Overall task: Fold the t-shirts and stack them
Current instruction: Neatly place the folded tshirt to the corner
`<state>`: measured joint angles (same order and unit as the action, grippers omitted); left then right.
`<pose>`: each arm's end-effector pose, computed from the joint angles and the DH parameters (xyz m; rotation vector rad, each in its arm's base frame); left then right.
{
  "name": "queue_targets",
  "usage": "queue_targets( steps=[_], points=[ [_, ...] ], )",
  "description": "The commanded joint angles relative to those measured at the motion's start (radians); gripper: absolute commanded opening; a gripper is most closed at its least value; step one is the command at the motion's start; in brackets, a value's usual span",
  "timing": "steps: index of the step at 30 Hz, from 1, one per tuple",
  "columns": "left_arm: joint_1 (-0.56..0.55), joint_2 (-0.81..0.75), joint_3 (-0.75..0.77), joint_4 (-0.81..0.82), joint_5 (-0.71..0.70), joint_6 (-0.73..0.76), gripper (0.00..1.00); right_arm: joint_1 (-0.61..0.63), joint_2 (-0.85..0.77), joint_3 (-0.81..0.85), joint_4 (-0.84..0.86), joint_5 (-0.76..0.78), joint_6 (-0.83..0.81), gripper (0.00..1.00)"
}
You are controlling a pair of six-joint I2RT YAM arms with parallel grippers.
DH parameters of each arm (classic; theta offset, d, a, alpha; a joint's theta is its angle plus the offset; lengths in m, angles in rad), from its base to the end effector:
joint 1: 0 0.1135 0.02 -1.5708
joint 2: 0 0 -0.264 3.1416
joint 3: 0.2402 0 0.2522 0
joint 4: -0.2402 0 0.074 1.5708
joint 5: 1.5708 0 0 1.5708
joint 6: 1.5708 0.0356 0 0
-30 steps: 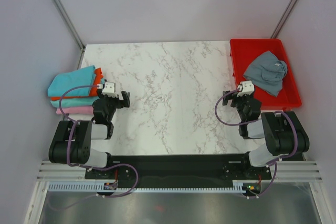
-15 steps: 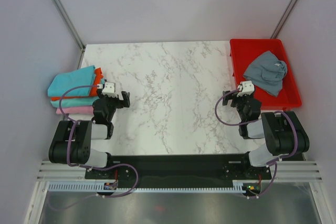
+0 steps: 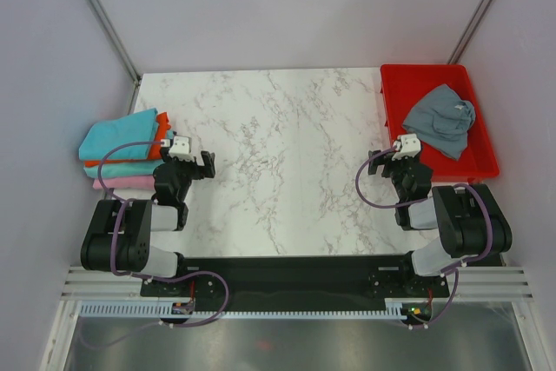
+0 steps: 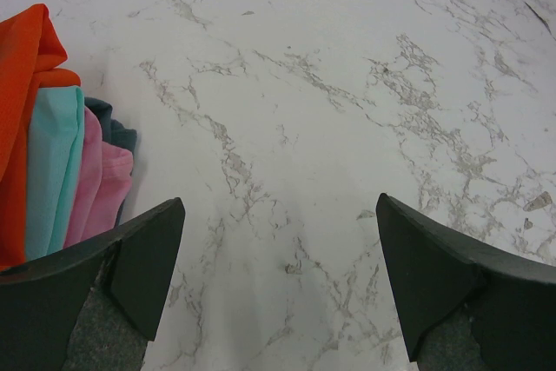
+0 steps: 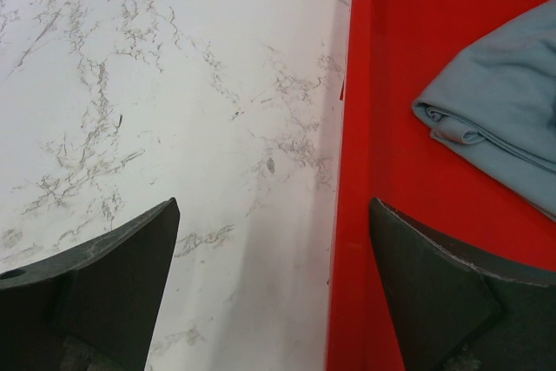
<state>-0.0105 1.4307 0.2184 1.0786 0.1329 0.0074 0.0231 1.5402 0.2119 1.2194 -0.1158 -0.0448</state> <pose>0.2335 -0.0072 0.1520 0.1143 1.7008 -0.1156 0.2375 0.0096 0.1421 -0.1440 1.6734 0.0809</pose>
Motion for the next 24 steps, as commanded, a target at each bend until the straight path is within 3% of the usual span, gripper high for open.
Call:
queue_targets(
  steps=[1,24],
  points=[
    [0.003,-0.003,0.012,0.029,-0.018,-0.011,0.99,0.0,-0.008,-0.005,0.04,-0.028,0.014,0.98],
    [0.004,-0.001,0.012,0.029,-0.016,-0.011,0.99,0.0,-0.008,-0.005,0.04,-0.028,0.014,0.98]
  ],
)
